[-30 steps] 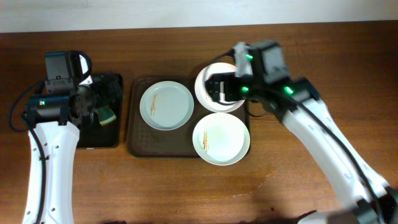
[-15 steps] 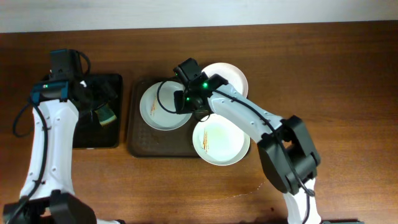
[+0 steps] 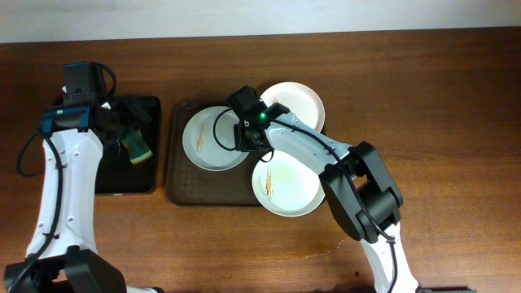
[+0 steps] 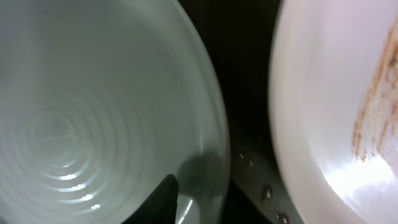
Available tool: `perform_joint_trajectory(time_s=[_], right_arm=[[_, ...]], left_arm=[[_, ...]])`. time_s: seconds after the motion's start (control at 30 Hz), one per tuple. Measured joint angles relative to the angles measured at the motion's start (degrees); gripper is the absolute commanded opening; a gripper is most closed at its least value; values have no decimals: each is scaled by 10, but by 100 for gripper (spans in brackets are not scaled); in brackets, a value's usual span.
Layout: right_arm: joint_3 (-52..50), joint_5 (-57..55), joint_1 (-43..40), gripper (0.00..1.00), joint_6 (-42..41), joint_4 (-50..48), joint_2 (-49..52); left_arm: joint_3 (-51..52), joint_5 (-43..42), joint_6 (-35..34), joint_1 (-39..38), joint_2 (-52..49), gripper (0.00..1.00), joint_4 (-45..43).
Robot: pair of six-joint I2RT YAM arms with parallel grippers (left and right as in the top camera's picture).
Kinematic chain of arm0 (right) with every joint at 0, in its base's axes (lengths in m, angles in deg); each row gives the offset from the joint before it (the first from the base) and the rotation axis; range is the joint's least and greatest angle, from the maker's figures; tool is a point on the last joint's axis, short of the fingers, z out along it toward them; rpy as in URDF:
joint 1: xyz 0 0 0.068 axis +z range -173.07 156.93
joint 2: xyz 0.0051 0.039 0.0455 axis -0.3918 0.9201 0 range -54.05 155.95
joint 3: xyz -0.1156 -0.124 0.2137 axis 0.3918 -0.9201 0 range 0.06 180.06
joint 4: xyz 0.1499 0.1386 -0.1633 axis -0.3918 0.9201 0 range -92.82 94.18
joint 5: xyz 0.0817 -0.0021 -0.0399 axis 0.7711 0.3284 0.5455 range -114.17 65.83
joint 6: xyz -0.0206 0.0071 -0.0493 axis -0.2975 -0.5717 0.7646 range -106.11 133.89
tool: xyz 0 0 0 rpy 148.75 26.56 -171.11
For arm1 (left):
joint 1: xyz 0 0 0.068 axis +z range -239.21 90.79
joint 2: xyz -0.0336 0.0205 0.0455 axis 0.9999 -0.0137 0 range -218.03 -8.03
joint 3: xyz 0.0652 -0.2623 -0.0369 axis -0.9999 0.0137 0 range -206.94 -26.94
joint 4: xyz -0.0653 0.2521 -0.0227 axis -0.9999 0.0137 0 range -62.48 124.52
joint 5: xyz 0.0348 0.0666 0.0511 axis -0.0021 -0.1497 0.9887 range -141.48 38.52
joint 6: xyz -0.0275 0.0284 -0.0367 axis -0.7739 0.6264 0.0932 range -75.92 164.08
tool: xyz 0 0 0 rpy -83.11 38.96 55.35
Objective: Clean dirty plates on tray and stack at the side
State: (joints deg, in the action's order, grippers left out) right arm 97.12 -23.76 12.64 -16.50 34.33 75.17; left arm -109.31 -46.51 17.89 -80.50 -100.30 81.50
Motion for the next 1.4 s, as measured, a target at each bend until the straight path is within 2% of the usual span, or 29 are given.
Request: perform_joint_trajectory(time_s=[0.03, 0.13, 0.17, 0.2, 0.33, 0.37, 0.4, 0.53, 0.6, 0.77, 0.97, 1.07, 1.1, 1.3, 1.4], right_arm=[[0, 1, 0, 8, -1, -1, 1], [4, 10, 1, 4, -6, -7, 1], [5, 12, 2, 4, -8, -7, 1], [6, 12, 4, 4, -9, -6, 1], [6, 11, 15, 4, -9, -7, 2], [6, 11, 15, 4, -9, -7, 2], [6, 11, 15, 4, -9, -7, 2], [6, 11, 15, 4, -8, -6, 2], [6, 11, 15, 4, -8, -6, 2], [6, 10, 15, 4, -8, -6, 2], [6, 9, 16, 4, -8, -6, 2], [6, 9, 16, 4, -8, -6, 2], [6, 9, 16, 4, -8, -6, 2], [6, 12, 16, 4, -8, -6, 2], [6, 42, 13, 4, -3, -4, 2]], left_arm=[[0, 0, 0, 0, 0, 99, 0], [0, 0, 0, 0, 0, 98, 0], [0, 0, 0, 0, 0, 93, 0], [0, 0, 0, 0, -1, 77, 0], [13, 0, -2, 0, -45, 72, -26], [15, 0, -2, 0, -69, 66, -42], [16, 0, -2, 0, -91, 54, -52], [22, 31, -23, 0, -158, 53, -59], [24, 50, -33, 0, -166, 46, -67], [24, 73, -47, 1, -166, 38, -91], [24, 75, -49, 1, -212, 34, -101], [23, 74, -52, 0, -239, 15, -110], [23, 73, -50, 0, -239, 1, -112], [23, 73, -49, 0, -239, 1, -115], [14, 63, -4, 1, -239, 1, -92]])
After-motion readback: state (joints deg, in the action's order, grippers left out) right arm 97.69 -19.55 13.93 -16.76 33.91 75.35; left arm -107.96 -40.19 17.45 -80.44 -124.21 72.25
